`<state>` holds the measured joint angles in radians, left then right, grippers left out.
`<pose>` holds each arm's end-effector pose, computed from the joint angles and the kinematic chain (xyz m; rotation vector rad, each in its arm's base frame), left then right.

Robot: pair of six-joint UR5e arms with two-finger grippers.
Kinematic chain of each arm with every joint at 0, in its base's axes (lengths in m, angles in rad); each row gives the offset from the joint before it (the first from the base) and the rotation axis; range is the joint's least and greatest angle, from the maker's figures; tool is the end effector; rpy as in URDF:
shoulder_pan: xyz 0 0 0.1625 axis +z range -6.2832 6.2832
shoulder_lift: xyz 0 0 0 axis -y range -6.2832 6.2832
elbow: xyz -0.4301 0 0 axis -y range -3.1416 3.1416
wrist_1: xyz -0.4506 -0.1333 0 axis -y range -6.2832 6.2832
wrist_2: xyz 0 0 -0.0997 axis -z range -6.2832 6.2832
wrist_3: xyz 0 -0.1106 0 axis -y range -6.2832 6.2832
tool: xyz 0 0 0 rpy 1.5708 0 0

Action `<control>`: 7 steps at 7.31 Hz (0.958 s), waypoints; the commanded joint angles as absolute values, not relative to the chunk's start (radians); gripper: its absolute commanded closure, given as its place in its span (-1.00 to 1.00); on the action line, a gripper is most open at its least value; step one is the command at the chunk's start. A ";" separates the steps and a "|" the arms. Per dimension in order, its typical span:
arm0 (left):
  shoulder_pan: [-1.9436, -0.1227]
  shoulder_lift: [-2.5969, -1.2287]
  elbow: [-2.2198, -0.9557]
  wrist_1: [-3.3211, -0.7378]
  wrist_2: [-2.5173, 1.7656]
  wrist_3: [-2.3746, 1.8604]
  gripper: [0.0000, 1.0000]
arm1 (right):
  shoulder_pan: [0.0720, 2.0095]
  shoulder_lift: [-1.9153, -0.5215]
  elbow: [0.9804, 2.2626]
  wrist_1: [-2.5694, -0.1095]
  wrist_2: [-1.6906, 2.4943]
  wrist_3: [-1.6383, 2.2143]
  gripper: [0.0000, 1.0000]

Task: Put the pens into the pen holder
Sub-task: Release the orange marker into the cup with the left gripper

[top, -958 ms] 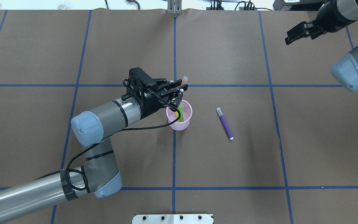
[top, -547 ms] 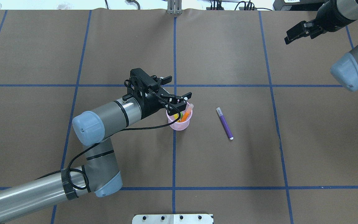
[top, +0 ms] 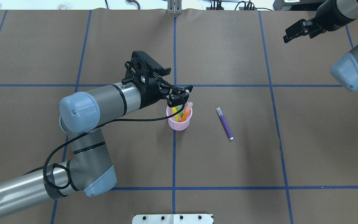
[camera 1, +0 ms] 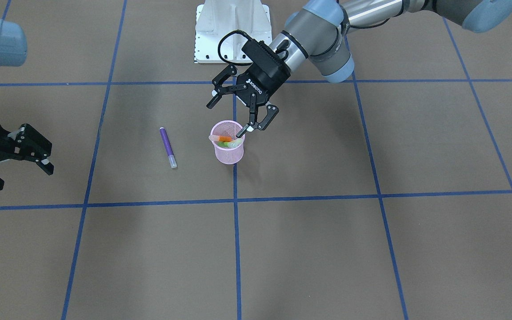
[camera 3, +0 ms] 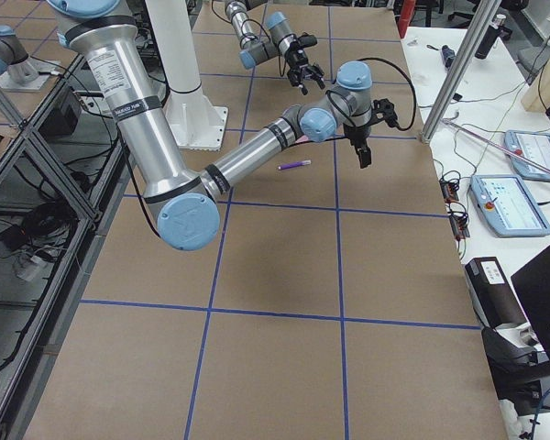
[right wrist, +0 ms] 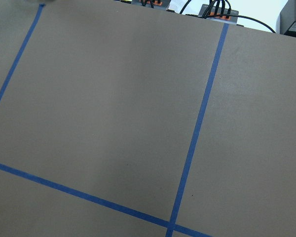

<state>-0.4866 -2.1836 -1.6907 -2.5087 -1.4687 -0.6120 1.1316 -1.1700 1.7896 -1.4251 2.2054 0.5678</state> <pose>0.5351 -0.4467 0.1028 1.1663 1.2054 0.2714 -0.2228 -0.6336 0.2920 0.3556 -0.8829 -0.1239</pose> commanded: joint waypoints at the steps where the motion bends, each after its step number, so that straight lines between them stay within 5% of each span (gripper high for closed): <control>1: -0.578 -2.180 -1.894 -2.065 -1.597 -0.614 -0.97 | 1.108 -1.155 1.804 -1.425 2.203 0.645 -0.98; 3: -0.804 -2.169 -1.916 -1.782 -1.943 -0.627 -0.97 | 1.027 -1.134 1.828 -1.428 2.128 0.760 -0.99; 7: -0.957 -1.951 -1.955 -1.701 -2.029 -0.534 -0.98 | 0.806 -1.132 1.848 -1.440 1.949 0.877 -0.99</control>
<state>-0.9357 -2.0316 -1.9259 -1.7173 -2.0119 -0.5812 0.8991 -1.1299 1.8466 -1.4385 2.0309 0.8636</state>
